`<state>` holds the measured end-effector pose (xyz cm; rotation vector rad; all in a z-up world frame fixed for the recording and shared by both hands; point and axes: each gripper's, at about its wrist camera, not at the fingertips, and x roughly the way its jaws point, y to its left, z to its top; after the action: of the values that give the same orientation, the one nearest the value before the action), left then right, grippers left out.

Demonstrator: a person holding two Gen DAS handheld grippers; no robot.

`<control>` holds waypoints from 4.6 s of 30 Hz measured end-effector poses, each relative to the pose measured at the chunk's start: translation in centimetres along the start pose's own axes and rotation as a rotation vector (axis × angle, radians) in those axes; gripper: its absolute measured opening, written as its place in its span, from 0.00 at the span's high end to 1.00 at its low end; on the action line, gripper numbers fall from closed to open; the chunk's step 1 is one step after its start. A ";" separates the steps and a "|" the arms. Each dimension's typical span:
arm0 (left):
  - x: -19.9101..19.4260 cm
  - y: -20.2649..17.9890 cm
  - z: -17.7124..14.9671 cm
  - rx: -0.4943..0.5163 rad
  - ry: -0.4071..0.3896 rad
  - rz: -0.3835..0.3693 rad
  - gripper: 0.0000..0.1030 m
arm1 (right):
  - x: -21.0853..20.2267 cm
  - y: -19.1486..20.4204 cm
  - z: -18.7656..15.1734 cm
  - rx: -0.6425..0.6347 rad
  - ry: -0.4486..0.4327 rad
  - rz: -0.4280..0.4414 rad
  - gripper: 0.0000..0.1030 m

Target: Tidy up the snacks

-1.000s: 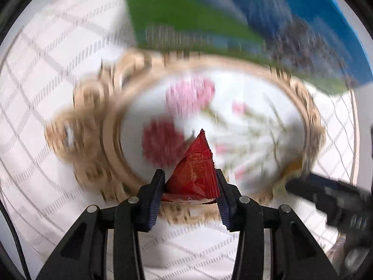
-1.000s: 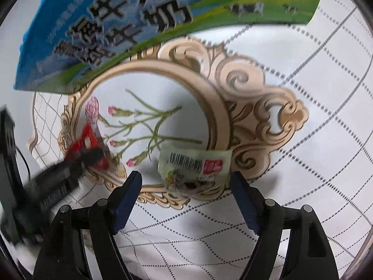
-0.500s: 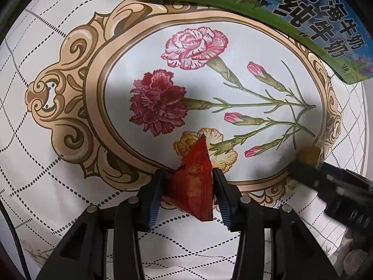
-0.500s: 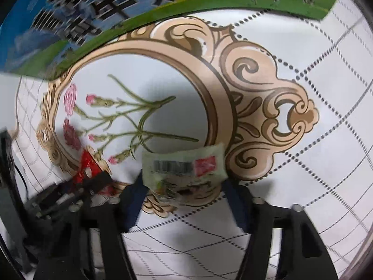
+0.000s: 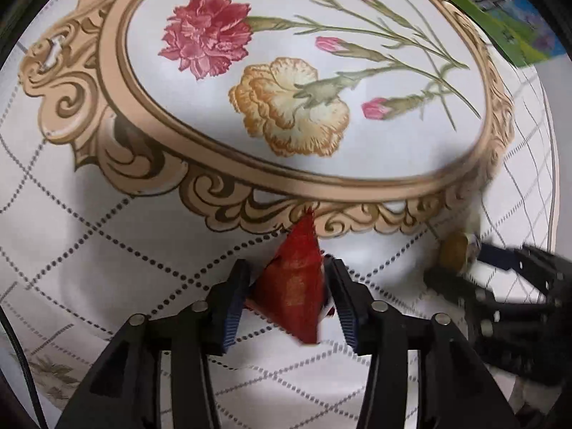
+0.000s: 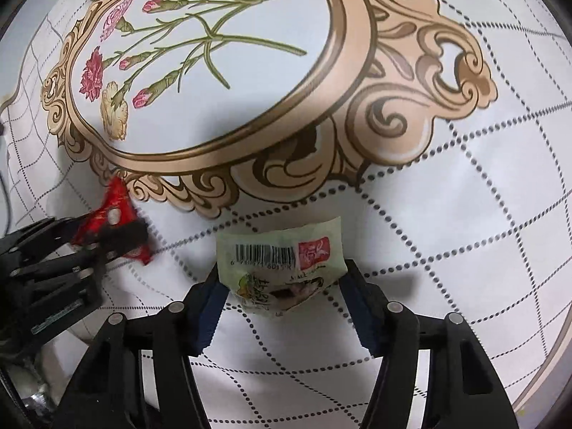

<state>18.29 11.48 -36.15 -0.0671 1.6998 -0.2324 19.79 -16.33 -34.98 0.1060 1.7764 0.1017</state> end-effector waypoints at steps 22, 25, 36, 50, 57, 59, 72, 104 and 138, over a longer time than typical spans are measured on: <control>-0.3 -1.9 -1.1 0.004 -0.027 0.067 0.65 | -0.9 -0.3 -0.3 0.098 -0.117 0.010 0.40; -2.2 -2.1 -1.2 0.004 -0.042 0.044 0.65 | -2.3 -0.5 -1.2 0.097 -0.133 0.031 0.40; -15.5 -6.3 2.2 0.086 -0.248 -0.078 0.65 | -15.6 -1.8 -0.7 0.082 -0.334 0.148 0.40; -22.3 -6.0 18.1 0.128 -0.291 0.044 0.65 | -28.8 -7.1 12.5 0.093 -0.494 -0.001 0.40; -17.6 -4.6 21.9 0.066 -0.154 0.060 0.61 | -24.4 -9.4 16.7 0.144 -0.367 -0.051 0.36; -16.7 -4.4 22.3 0.060 -0.135 0.062 0.32 | -23.4 -9.4 17.3 0.133 -0.325 -0.087 0.15; -16.8 -5.6 21.7 0.048 -0.245 0.133 0.17 | -21.8 -8.5 17.7 0.147 -0.349 -0.149 0.04; -26.7 -6.7 8.3 0.057 -0.577 0.136 0.17 | -31.3 -2.4 5.2 0.052 -0.693 -0.174 0.03; -36.6 -7.8 -10.3 0.066 -0.868 0.153 0.04 | -40.3 3.2 -16.6 -0.029 -0.959 -0.156 0.00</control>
<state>12.72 11.59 2.24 0.0139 0.8270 -0.1146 11.86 -18.43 7.95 -0.0112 0.8198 -0.0380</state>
